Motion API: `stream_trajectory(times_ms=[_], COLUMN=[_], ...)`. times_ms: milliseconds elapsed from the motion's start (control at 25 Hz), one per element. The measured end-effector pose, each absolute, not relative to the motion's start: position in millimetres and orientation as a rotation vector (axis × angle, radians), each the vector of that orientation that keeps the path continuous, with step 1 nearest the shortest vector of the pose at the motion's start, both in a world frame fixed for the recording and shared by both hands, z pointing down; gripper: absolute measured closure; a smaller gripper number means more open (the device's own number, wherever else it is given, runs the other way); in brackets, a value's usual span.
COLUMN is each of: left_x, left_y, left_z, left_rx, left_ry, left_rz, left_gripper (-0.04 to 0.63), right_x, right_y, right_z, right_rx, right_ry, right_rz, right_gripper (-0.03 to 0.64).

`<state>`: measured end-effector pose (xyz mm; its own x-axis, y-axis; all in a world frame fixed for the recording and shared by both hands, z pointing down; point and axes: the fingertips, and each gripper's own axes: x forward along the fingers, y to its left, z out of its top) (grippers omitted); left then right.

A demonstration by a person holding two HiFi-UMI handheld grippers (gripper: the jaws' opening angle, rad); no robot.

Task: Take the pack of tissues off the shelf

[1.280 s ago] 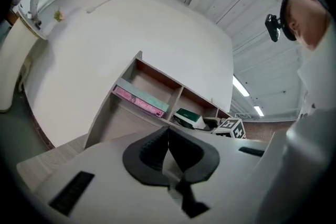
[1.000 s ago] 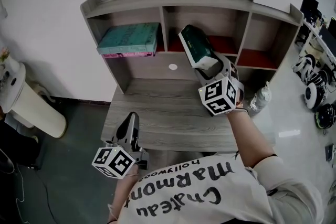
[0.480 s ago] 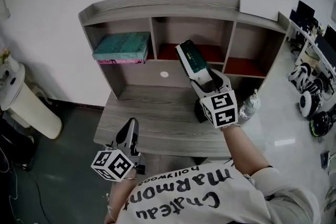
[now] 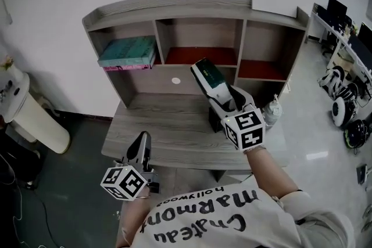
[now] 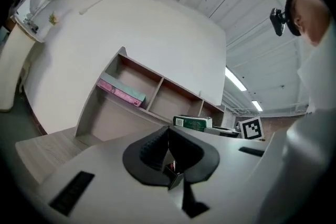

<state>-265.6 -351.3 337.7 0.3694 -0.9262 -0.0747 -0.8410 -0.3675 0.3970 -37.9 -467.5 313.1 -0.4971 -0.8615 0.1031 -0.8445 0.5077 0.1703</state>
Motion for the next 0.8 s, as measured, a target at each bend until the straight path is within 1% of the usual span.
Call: stream_trajectory(times_ms=[240,800], left_x=[-246,-181], left_y=[-330,-247], left_z=[343,401], left_rx=[2.31,2.214], left_ry=[-1.61,-1.653], left_rz=[-0.405,-0.296], left_gripper=[0.577,0.577], right_x=[-15,27], right_y=[-442,-362], right_z=[343,405], right_rx=[1.425,1.311], right_ry=[-2.56,-2.601], right_rz=[-0.051,0.231], right_gripper=[0.336,0.336])
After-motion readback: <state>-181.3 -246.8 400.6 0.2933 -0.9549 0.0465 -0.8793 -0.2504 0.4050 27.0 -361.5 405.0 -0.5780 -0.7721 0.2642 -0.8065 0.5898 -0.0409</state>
